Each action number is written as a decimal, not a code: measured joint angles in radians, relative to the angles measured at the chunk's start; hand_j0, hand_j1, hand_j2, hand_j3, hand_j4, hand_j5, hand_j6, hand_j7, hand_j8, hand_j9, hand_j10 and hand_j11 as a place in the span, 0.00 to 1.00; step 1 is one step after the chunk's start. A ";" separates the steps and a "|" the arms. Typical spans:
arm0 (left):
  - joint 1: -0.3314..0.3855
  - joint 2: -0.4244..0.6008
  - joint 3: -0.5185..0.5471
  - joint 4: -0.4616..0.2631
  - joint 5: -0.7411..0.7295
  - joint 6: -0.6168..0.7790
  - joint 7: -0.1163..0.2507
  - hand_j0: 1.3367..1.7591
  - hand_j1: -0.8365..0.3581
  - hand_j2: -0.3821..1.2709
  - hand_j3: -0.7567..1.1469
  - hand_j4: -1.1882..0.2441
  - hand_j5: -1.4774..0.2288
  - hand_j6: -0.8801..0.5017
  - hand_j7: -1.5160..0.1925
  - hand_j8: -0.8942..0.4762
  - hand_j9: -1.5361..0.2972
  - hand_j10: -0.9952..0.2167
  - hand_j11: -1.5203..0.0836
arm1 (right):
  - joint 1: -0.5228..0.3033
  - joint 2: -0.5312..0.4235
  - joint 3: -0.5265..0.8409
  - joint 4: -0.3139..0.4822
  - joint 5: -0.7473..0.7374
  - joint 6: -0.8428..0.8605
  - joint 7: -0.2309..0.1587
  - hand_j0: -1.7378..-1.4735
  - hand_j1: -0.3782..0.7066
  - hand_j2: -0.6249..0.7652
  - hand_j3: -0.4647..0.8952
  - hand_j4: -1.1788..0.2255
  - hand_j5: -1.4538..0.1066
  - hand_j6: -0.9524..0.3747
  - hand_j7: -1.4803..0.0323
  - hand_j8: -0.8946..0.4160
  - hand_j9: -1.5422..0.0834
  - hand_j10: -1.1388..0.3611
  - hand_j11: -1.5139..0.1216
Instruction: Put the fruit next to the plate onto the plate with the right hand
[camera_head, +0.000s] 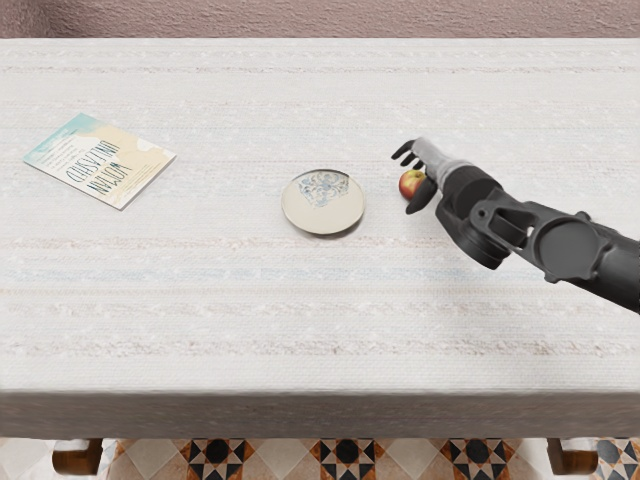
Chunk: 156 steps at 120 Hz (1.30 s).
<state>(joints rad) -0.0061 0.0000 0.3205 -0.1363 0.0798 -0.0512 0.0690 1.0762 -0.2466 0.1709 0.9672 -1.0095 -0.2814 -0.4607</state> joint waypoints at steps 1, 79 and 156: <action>0.000 0.000 0.000 0.000 0.000 0.000 0.000 0.76 0.75 0.26 0.40 0.66 0.68 0.46 0.70 0.47 0.66 0.62 0.75 | 0.000 0.001 -0.001 -0.002 0.000 -0.001 0.000 0.30 0.41 0.40 0.34 0.58 0.65 0.45 0.68 0.44 0.67 0.52 0.65; 0.000 0.000 0.000 0.000 0.000 0.000 0.000 0.76 0.75 0.26 0.40 0.66 0.68 0.46 0.70 0.47 0.66 0.62 0.75 | 0.002 0.049 -0.007 -0.097 0.009 -0.025 0.022 0.30 0.44 0.40 0.34 0.57 0.62 0.44 0.66 0.40 0.65 0.51 0.63; 0.000 0.000 0.000 0.000 0.000 0.000 0.000 0.76 0.75 0.26 0.40 0.66 0.68 0.46 0.70 0.47 0.66 0.62 0.75 | -0.003 0.060 -0.007 -0.112 0.009 -0.012 0.022 0.31 0.59 0.43 0.34 0.45 0.51 0.36 0.53 0.39 0.54 0.45 0.51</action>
<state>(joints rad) -0.0061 0.0000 0.3204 -0.1362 0.0799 -0.0514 0.0690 1.0734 -0.1871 0.1639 0.8556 -1.0009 -0.2929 -0.4386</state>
